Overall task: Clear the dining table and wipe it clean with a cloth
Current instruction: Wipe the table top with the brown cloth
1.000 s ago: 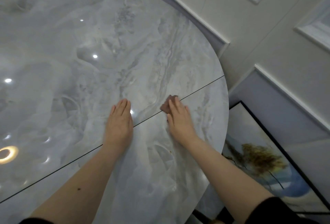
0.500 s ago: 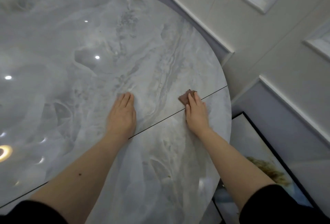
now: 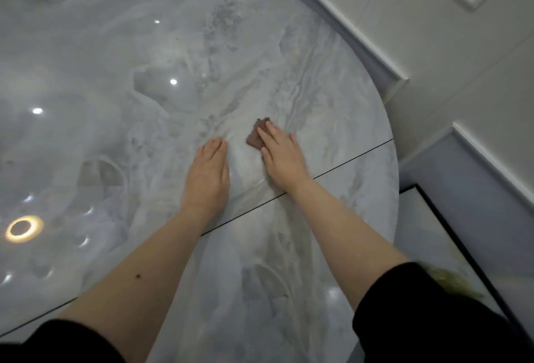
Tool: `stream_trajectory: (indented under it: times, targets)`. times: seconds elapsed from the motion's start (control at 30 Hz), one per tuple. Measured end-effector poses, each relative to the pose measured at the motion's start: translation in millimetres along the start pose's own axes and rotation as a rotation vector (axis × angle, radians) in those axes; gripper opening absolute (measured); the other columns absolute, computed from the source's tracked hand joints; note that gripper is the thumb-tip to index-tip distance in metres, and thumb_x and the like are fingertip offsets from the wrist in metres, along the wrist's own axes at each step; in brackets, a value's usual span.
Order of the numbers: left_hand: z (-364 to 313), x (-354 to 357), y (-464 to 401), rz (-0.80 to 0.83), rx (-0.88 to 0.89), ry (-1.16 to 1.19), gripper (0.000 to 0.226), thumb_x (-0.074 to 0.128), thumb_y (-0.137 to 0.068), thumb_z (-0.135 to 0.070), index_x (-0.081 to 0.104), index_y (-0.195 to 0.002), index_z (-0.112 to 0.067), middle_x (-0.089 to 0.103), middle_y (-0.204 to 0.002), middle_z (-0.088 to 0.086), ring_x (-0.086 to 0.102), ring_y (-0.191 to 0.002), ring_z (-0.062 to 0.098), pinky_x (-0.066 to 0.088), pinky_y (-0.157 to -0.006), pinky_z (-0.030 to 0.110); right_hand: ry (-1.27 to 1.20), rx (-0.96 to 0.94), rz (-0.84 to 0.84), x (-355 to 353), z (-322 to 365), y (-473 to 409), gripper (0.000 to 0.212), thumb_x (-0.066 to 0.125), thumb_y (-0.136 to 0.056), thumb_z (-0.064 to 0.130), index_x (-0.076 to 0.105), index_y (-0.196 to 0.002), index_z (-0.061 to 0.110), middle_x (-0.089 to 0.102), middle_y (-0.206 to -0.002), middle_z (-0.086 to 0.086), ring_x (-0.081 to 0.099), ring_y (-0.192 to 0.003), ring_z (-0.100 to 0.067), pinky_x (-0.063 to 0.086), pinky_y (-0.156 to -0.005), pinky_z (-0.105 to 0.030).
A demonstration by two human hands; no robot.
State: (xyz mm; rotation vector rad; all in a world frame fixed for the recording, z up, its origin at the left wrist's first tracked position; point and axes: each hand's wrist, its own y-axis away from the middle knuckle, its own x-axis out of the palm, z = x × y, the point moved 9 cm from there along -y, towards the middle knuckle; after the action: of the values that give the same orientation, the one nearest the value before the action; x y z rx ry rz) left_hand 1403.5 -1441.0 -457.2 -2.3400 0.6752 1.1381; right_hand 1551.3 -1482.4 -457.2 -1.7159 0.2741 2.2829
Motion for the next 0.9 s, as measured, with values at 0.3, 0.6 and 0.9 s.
stream_trajectory:
  times: [0.3, 0.6, 0.9]
  targets:
    - [-8.3, 1.1, 74.2, 0.175, 0.036, 0.051, 0.059, 0.02, -0.089, -0.022, 0.041, -0.137, 0.005, 0.036, -0.147, 0.019, 0.031, -0.14, 0.028, 0.006, -0.116, 0.033, 0.001, -0.18, 0.078, 12.4, 48.2, 120.6, 0.055, 0.019, -0.094, 0.038, 0.036, -0.144, 0.024, 0.027, -0.155, 0.003, 0.027, -0.142, -0.015, 0.01, -0.115, -0.036]
    - [-16.3, -18.1, 168.0, 0.141, 0.138, -0.254, 0.052, 0.03, -0.091, -0.024, 0.052, -0.128, 0.006, 0.053, -0.133, 0.021, 0.052, -0.123, 0.037, 0.019, -0.105, 0.038, -0.081, -0.164, 0.025, 20.4, 73.6, 234.6, 0.047, 0.028, -0.098, 0.033, 0.044, -0.141, 0.019, 0.033, -0.152, 0.0, 0.032, -0.139, -0.017, 0.009, -0.116, -0.029]
    - [-12.5, -18.1, 177.7, 0.169, 0.107, -0.26, 0.063, 0.022, -0.091, -0.037, 0.036, -0.143, -0.004, 0.036, -0.149, 0.012, 0.031, -0.14, 0.027, 0.009, -0.115, 0.036, -0.165, 0.188, -0.192, -14.4, 16.7, 260.0, 0.043, 0.038, -0.095, 0.025, 0.053, -0.133, 0.013, 0.041, -0.146, -0.006, 0.044, -0.129, -0.023, 0.027, -0.11, -0.026]
